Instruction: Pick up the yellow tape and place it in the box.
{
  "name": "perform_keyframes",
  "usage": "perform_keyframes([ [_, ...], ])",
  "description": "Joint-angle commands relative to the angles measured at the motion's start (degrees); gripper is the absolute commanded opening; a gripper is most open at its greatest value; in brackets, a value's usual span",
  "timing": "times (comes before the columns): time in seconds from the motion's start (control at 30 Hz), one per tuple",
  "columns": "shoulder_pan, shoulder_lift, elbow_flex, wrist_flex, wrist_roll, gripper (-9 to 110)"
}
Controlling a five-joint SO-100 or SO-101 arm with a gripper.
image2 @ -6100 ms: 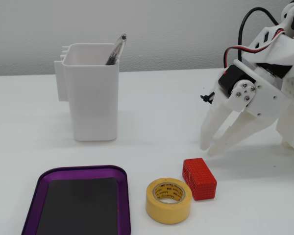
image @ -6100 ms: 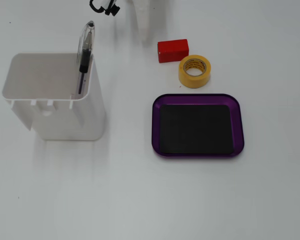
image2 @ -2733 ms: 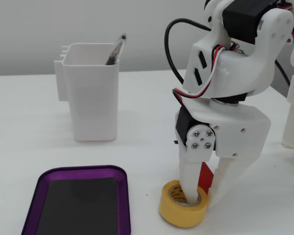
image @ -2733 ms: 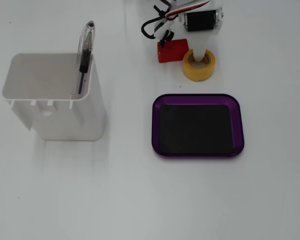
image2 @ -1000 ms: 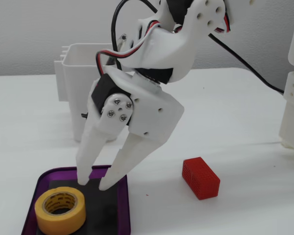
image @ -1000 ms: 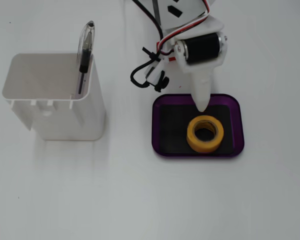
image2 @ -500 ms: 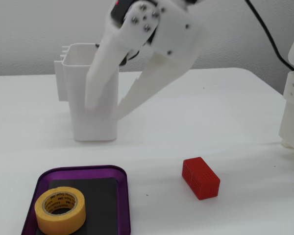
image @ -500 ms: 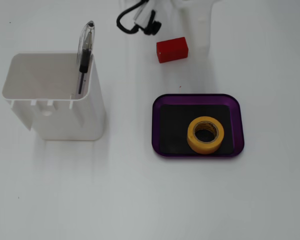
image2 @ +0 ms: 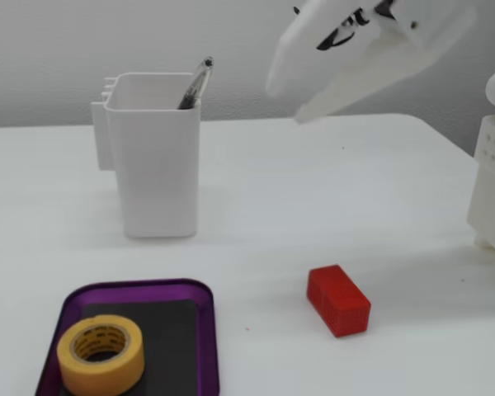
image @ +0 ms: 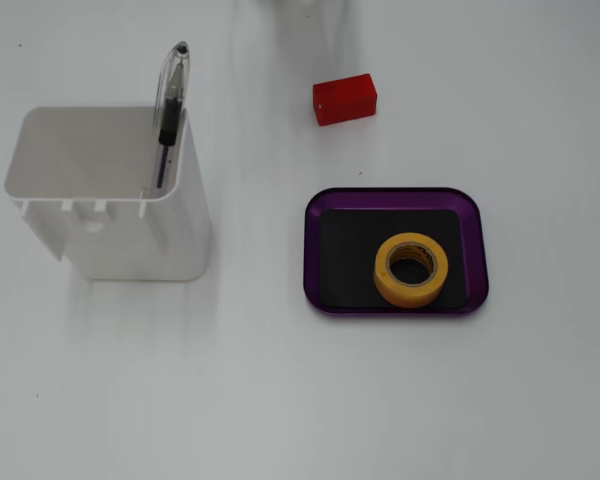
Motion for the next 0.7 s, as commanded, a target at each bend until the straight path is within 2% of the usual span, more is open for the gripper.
perform_keyframes([
  [0.0, 3.5, 11.7, 11.3, 0.0, 0.0, 7],
  [0.3, 8.4, 39.6, 37.0, 0.8, 0.1, 7],
  [0.67, 7.6, 35.6, 44.6, 2.3, 0.4, 6],
])
